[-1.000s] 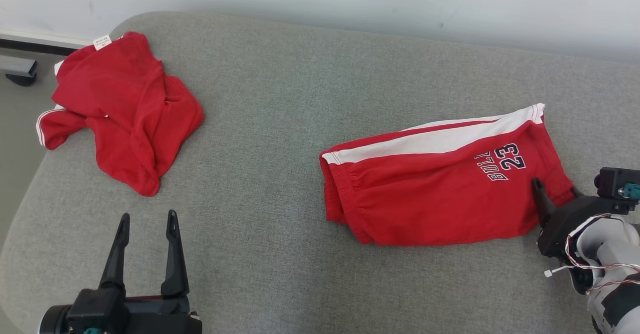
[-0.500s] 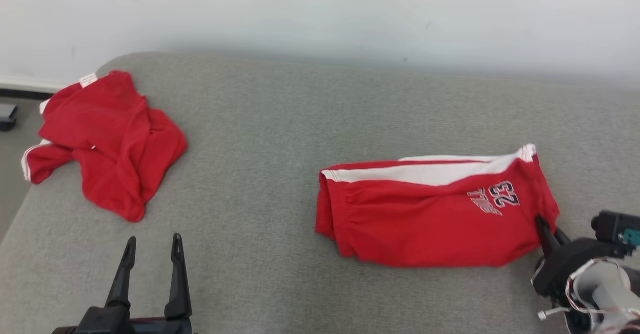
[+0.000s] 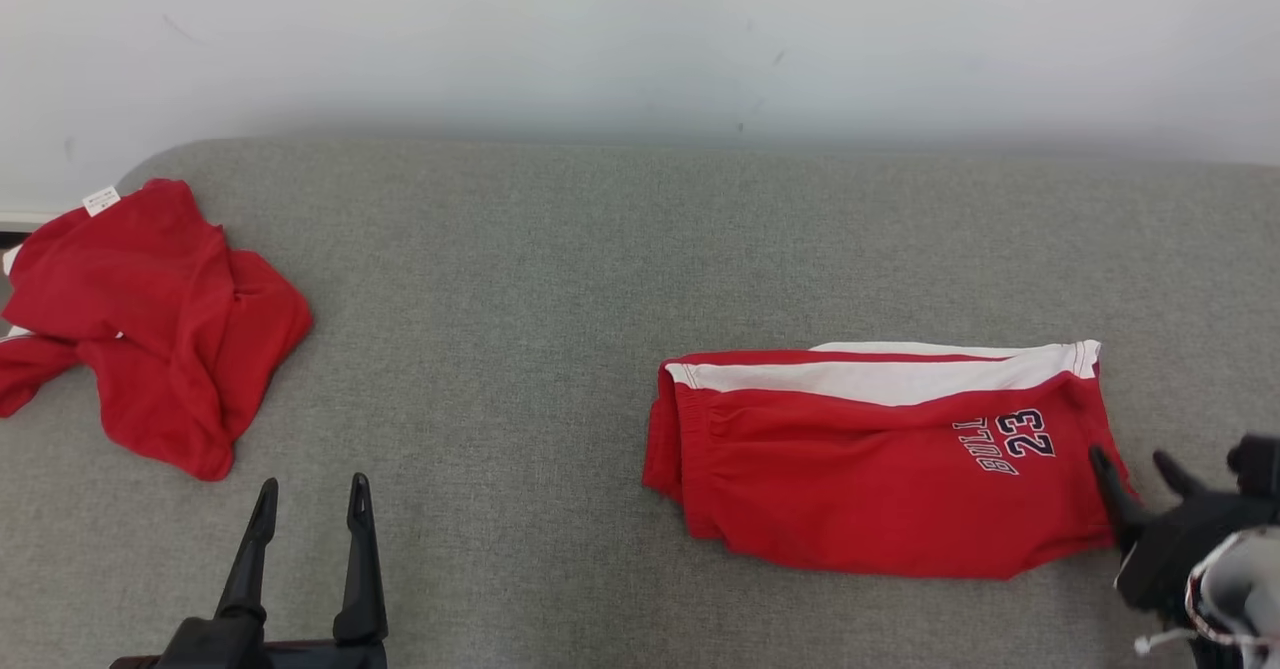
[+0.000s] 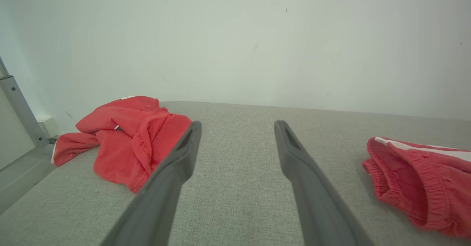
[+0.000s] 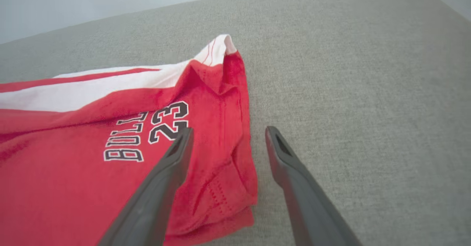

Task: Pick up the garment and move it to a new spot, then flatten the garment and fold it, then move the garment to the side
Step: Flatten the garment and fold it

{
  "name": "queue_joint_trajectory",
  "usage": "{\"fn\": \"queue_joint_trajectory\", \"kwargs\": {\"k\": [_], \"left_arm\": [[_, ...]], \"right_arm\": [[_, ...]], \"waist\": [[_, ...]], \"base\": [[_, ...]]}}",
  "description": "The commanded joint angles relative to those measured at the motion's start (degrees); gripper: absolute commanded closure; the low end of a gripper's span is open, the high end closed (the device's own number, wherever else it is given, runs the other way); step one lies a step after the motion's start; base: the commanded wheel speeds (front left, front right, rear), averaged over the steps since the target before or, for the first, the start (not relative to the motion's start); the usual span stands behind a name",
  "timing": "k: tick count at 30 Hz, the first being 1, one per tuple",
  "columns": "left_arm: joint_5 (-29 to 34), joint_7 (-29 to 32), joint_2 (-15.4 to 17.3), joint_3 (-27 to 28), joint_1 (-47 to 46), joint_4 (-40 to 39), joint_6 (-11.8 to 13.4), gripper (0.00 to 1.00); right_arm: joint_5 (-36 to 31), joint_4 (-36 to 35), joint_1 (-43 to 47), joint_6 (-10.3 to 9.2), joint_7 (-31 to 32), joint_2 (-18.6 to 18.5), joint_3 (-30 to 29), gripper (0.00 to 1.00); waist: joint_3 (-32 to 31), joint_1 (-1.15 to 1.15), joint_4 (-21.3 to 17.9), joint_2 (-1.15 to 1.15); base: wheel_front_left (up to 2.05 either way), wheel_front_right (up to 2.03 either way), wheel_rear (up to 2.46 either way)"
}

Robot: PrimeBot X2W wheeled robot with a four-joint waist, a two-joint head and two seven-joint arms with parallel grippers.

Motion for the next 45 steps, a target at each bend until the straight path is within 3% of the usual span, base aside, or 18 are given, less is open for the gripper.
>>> {"fn": "queue_joint_trajectory", "kwargs": {"k": [1,8,18,19,20,21,25,30,34,45], "left_arm": [[0.00,-0.20,-0.08,0.00,-0.02,0.05,0.08,0.00],[-0.52,-0.20,-0.08,-0.93,-1.62,0.15,0.02,0.00],[-1.00,-0.20,-0.08,-1.36,-3.02,0.64,0.34,0.00],[-0.99,-0.20,-0.08,-1.27,-3.02,0.71,0.32,0.00],[-0.94,-0.20,-0.08,-1.14,-2.96,0.76,0.33,0.00],[-0.90,-0.20,-0.07,-0.99,-2.83,0.77,0.37,0.00],[-0.42,-0.20,-0.08,-0.48,-1.97,0.81,0.40,0.00],[0.47,-0.20,-0.08,0.02,-1.51,0.96,0.41,0.00],[0.84,-0.20,-0.07,0.97,-1.15,0.99,0.28,0.00],[0.87,-0.20,-0.07,2.64,0.32,1.02,0.07,0.00]], "right_arm": [[-0.37,-0.38,-1.17,0.06,0.19,-0.20,-0.23,0.00],[-3.71,2.44,-6.44,0.06,6.26,-0.97,-1.24,0.00],[-5.03,9.09,-7.68,0.07,13.27,2.38,-0.74,0.00],[-4.73,9.24,-7.25,0.08,13.96,2.86,-0.46,0.16],[-4.50,9.18,-6.81,0.11,14.50,3.33,-0.20,0.62],[-4.34,9.15,-6.46,0.14,14.80,3.54,-0.02,1.00],[-3.95,9.48,-6.18,-0.02,14.74,2.30,-0.37,1.00],[-6.48,11.47,-7.32,-0.06,11.23,-2.44,-1.28,1.00],[-7.09,13.97,-8.26,-0.01,8.87,-4.18,-2.74,1.00],[-5.09,7.89,-9.07,-0.01,8.31,-0.90,-2.22,1.00]], "waist": [[0.26,0.01,0.01,0.00],[2.06,0.01,1.20,0.00],[3.82,0.01,3.01,0.00],[3.74,0.01,3.05,0.00],[3.63,0.01,3.05,0.00],[3.48,0.01,2.99,0.00],[2.74,0.01,2.36,0.00],[1.60,0.01,1.64,0.00],[0.92,0.01,0.93,0.00],[0.16,0.01,-2.23,0.00]], "base": [[0.00,0.00,0.00],[0.00,0.00,0.00],[0.00,0.00,0.00],[0.00,0.00,0.00],[0.00,0.00,0.00],[0.00,0.00,0.00],[0.00,0.00,0.00],[0.00,0.00,0.00],[0.00,0.00,0.00],[0.00,0.00,0.00]]}}
